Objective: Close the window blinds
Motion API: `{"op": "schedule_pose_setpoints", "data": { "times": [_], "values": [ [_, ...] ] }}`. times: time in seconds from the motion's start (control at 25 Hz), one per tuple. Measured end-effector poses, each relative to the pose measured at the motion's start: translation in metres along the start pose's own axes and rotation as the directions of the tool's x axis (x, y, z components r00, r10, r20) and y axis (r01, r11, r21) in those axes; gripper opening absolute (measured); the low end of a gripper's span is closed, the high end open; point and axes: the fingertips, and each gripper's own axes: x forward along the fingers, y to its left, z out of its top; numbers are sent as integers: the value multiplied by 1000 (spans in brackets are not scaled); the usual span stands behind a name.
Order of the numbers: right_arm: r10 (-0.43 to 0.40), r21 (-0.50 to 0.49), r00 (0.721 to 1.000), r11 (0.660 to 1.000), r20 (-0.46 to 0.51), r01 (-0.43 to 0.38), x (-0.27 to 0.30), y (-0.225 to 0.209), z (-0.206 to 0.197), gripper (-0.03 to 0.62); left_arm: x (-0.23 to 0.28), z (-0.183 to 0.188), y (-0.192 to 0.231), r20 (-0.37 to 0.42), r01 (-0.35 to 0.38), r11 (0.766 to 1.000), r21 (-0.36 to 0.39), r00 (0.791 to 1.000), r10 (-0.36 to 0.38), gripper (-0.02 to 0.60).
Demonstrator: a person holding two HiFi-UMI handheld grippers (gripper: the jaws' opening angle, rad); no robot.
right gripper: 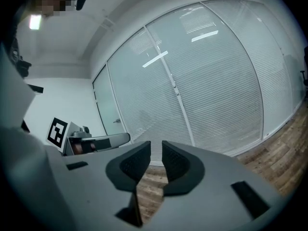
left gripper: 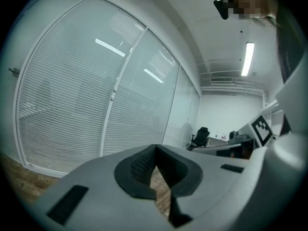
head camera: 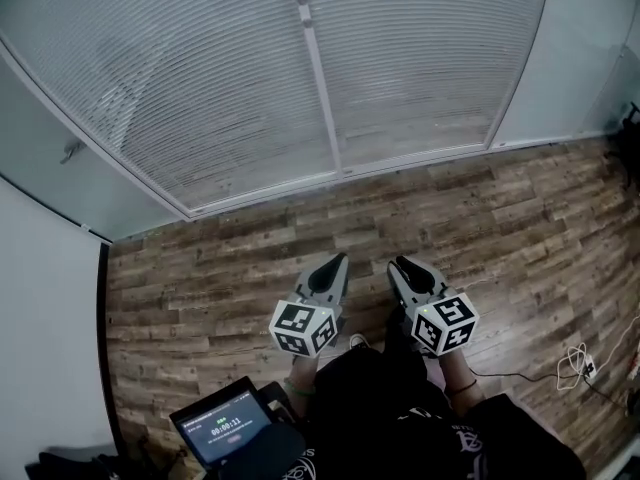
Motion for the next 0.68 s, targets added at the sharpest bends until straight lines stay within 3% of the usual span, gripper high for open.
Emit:
{"op": "schedule_pose_setpoints", "data": {
  "times": [0.32, 0.68],
  "values": [
    [-10, -6, 1000, 1000, 29, 10, -8, 16, -3, 69, -16, -2, -5, 7, 23, 1000, 14, 1000, -23, 5],
    [-28, 2, 998, 1000, 54, 28, -20, 0, 5, 70, 3, -4, -24, -6, 58, 998, 20, 998, -58, 5]
  ]
}}
